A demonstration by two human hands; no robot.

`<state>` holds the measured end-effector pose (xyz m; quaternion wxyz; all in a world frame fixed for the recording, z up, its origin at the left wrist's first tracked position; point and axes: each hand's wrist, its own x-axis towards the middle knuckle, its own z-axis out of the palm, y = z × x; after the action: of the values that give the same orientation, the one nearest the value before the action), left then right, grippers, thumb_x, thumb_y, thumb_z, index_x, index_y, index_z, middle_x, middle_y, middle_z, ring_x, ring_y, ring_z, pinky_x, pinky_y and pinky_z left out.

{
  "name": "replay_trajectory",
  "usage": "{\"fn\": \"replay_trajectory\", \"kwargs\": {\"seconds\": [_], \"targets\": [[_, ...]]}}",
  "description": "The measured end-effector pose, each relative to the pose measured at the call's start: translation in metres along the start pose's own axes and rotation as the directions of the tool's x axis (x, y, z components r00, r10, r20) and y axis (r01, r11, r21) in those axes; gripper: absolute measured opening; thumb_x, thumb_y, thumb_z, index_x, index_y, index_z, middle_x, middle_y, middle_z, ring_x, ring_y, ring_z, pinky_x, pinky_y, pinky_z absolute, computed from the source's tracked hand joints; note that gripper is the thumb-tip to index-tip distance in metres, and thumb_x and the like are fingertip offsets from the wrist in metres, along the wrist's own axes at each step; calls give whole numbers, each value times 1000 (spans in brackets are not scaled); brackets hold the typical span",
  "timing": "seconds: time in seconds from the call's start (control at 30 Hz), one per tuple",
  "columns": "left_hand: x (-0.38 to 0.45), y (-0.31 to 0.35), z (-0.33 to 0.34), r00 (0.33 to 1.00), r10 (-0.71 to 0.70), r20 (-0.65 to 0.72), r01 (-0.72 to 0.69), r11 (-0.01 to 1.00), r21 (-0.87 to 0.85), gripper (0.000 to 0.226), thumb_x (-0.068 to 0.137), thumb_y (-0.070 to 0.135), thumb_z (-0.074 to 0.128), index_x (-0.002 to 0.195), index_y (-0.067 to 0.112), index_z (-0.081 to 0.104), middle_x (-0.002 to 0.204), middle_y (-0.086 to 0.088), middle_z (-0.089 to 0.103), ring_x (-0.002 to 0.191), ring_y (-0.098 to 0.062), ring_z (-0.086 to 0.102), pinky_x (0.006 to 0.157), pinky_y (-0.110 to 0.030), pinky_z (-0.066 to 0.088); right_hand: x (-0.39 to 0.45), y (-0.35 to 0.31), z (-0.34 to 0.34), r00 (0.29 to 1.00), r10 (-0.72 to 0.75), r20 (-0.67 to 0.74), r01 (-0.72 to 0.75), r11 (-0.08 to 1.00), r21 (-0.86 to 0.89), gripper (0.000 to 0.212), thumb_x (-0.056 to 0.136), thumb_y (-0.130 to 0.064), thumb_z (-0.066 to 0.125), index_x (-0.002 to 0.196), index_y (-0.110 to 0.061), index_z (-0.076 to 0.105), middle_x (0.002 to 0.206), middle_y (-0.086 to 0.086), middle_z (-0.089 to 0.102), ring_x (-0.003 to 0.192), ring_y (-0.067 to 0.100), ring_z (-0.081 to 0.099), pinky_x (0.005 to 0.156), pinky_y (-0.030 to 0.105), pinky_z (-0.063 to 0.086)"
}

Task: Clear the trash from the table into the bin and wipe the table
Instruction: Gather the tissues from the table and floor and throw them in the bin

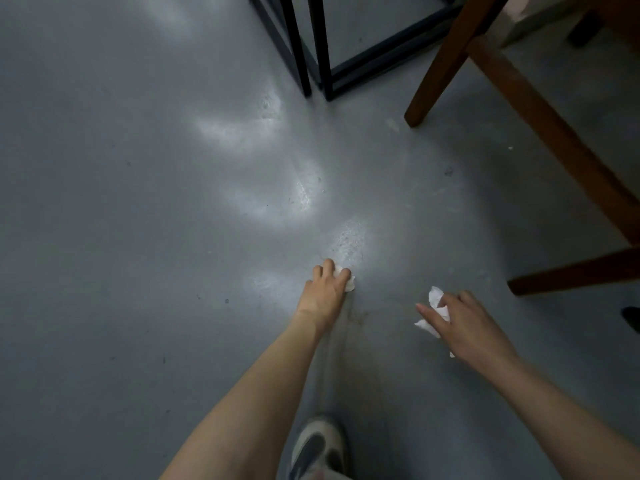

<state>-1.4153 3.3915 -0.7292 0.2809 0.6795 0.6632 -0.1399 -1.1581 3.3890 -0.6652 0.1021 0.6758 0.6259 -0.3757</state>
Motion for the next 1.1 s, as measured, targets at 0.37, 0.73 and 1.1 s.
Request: {"fn": "replay_trajectory", "kwargs": {"seconds": [0.37, 0.73, 1.1], "targets": [[-111, 29, -79, 992, -123, -15, 107, 910, -401, 32, 94, 27, 56, 118, 6, 52, 117, -15, 47, 97, -37, 54, 81, -43, 50, -100, -51, -33, 994, 108, 33, -113, 948, 299, 48, 96, -57, 48, 90, -13, 64, 99, 14, 67, 89, 25, 59, 75, 32, 42], [-272, 136, -279, 969, -245, -11, 157, 653, -741, 42, 101, 54, 31, 75, 23, 44, 77, -3, 59, 75, -27, 56, 62, -35, 35, -258, -143, -191, 898, 410, 161, -377, 527, 762, 49, 95, -54, 50, 112, -11, 64, 105, 17, 67, 76, 33, 63, 51, 30, 45], [-411, 264, -423, 980, -177, -89, 13, 504, -863, 15, 94, 38, 54, 84, 28, 50, 78, 8, 61, 74, -15, 59, 64, -29, 43, -456, -185, -353, 897, 429, 108, -211, 201, 957, 30, 98, -37, 56, 81, -14, 66, 86, 13, 71, 75, 25, 67, 67, 32, 52]]}}
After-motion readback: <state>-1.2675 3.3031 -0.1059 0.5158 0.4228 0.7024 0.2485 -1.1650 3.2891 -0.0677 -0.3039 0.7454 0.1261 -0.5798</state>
